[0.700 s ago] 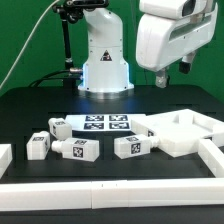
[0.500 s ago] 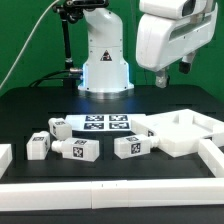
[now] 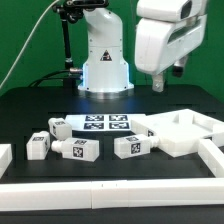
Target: Assemble one leg
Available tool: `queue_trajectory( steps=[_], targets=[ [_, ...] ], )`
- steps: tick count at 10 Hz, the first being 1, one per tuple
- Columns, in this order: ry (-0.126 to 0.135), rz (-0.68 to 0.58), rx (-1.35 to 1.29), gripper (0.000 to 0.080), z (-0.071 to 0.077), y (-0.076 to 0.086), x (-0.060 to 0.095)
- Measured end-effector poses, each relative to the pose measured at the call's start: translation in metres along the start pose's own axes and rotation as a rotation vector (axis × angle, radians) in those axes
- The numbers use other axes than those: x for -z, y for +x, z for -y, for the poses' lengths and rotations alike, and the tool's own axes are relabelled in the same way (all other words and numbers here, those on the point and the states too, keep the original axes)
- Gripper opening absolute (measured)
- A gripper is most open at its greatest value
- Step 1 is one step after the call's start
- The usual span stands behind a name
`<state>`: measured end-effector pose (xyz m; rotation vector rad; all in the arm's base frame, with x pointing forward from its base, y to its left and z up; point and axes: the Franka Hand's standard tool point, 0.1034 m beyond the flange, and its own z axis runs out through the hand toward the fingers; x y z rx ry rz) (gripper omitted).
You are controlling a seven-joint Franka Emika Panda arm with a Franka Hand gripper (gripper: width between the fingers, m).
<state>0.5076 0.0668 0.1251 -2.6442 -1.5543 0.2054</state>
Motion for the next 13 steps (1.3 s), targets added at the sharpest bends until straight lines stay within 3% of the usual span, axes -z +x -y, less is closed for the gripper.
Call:
queue_trajectory(
  steps=[1, 2, 3, 7, 8, 10, 11, 13],
  targets=[
    [-0.021, -0.049, 0.096, 0.0649, -0.007, -0.015, -0.014],
    [-0.075, -0.1, 0.141, 0.0649, -0.015, -0.024, -0.024],
    [-0.075, -0.116, 0.149, 0.0649, -0.015, -0.032, -0.035],
    [-0.076, -0.112, 0.154, 0.0649, -0.016, -0.034, -0.038],
    [-0.103, -0.118, 0.201, 0.0649, -0.018, -0.04, -0.05],
    [-0.113, -0.124, 0.268, 0.0649, -0.03, -0.053, -0.075],
    [-0.097, -0.125, 0.268, 0.0649, -0.036, -0.056, -0.088],
    [-0.095, -0.134, 0.259, 0.0649, -0.041, -0.053, -0.111]
  ],
)
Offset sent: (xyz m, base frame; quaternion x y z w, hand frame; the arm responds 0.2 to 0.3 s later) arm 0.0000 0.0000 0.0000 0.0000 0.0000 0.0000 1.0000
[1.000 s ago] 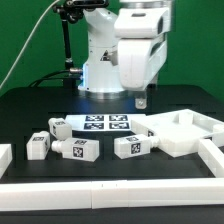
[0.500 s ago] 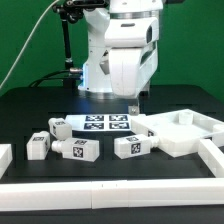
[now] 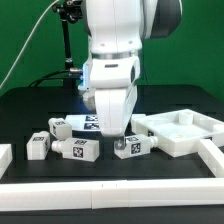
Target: Assemble one leg
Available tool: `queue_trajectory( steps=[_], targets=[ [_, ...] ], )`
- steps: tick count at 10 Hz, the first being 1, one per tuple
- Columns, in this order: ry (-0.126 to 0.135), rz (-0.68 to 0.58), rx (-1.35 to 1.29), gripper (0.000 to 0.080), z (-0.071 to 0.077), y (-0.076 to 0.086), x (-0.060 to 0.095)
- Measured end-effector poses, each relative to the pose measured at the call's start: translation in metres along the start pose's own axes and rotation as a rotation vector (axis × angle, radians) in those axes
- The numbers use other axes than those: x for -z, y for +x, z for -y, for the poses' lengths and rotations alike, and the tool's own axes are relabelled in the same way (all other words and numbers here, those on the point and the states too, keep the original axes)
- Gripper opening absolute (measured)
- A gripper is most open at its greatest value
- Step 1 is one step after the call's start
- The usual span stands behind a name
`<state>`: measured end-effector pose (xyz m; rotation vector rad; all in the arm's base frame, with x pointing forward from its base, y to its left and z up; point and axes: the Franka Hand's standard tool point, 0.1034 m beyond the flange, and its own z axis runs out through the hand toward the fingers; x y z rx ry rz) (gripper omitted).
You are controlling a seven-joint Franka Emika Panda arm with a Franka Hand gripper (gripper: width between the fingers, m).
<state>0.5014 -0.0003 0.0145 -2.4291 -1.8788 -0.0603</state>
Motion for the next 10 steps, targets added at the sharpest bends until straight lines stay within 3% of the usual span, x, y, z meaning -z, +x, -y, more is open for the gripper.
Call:
queue_trajectory(
  steps=[1, 4, 6, 9, 10],
  targets=[
    [0.012, -0.001, -0.005, 0.0649, -0.002, 0.003, -0.005],
    [0.014, -0.003, -0.011, 0.0623, -0.002, 0.006, -0.005],
    [0.015, -0.003, -0.011, 0.0282, -0.002, 0.006, -0.005],
    [0.014, -0.002, -0.015, 0.0285, -0.003, 0.003, -0.005],
    [0.022, 0.006, -0.02, 0.0285, -0.002, -0.008, 0.002]
  ],
)
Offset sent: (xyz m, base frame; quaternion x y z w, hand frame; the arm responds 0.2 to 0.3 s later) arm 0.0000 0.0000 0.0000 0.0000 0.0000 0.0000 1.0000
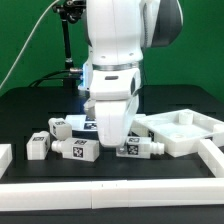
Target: Assemble one leg
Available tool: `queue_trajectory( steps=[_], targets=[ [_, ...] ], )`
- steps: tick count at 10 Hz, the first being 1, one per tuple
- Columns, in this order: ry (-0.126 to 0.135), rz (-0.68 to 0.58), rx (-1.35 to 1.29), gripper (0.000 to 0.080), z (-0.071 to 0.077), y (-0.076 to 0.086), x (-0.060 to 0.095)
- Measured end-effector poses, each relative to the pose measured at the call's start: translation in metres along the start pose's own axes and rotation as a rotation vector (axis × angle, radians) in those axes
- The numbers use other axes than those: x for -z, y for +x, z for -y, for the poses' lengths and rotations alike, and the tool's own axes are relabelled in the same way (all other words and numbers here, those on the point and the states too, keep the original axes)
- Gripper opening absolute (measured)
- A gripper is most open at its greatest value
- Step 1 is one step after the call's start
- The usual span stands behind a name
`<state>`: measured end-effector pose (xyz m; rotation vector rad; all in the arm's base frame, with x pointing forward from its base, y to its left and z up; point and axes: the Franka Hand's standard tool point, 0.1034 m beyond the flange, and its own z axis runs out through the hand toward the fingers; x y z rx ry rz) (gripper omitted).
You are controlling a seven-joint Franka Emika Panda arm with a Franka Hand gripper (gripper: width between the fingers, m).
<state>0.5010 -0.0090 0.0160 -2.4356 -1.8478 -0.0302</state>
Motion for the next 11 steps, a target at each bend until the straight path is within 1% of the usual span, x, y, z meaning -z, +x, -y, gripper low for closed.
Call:
queue_trajectory(
  steps=[1, 3, 4, 6, 8, 9, 10, 11],
  targets=[
    [0.001, 0.013, -0.019, 0.0285, 0.006, -0.014, 0.016],
    [-0.023, 0.031, -0.054, 0.0285, 0.039, -0.035, 0.044],
    [-0.034, 0.035, -0.085, 0.0285, 0.048, -0.039, 0.056],
    [-0.024, 0.034, -0.084, 0.0285, 0.045, -0.038, 0.048],
    [-0.024, 0.034, -0.085, 0.0285, 0.046, -0.039, 0.048],
    [-0.023, 0.032, -0.092, 0.0285, 0.048, -0.042, 0.045],
    [-0.014, 0.028, -0.123, 0.0285, 0.062, -0.053, 0.032],
    [0.006, 0.03, -0.139, 0.0285, 0.077, -0.068, 0.017]
  ],
)
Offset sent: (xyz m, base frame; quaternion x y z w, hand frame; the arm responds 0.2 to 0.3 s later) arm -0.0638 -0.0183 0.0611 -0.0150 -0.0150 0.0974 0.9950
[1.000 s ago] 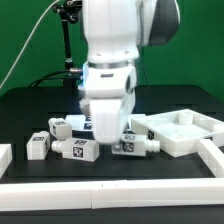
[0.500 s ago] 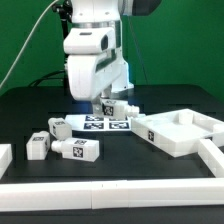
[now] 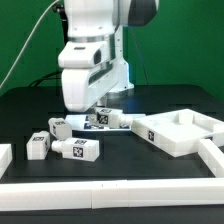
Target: Assemble one leg
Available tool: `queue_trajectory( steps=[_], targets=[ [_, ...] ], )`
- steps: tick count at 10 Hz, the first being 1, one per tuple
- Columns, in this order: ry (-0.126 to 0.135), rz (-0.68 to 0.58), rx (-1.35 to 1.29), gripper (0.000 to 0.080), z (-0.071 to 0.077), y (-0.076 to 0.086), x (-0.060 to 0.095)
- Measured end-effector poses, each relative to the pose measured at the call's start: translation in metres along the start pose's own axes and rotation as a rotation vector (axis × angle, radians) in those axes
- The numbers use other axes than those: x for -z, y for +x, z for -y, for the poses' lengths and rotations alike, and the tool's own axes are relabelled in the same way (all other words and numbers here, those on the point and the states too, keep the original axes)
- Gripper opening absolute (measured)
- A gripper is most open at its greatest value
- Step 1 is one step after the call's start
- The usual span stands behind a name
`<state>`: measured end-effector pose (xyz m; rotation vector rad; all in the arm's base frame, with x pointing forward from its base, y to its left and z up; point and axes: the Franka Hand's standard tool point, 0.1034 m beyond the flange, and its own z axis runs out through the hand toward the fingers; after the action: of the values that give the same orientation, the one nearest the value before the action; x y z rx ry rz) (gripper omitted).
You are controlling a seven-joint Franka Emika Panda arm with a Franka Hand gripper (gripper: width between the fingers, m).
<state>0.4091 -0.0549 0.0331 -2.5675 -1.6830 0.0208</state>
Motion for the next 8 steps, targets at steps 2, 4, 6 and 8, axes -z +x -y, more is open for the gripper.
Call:
queue_trajectory(
  steps=[2, 4, 6, 8],
  targets=[
    [0.03, 0.003, -0.036, 0.0287, 0.015, -0.018, -0.02],
    [0.039, 0.004, -0.042, 0.0372, 0.017, -0.02, -0.023],
    [0.04, 0.004, -0.042, 0.0552, 0.018, -0.021, -0.023],
    [0.027, 0.006, -0.094, 0.0629, 0.015, -0.012, -0.008]
  ],
)
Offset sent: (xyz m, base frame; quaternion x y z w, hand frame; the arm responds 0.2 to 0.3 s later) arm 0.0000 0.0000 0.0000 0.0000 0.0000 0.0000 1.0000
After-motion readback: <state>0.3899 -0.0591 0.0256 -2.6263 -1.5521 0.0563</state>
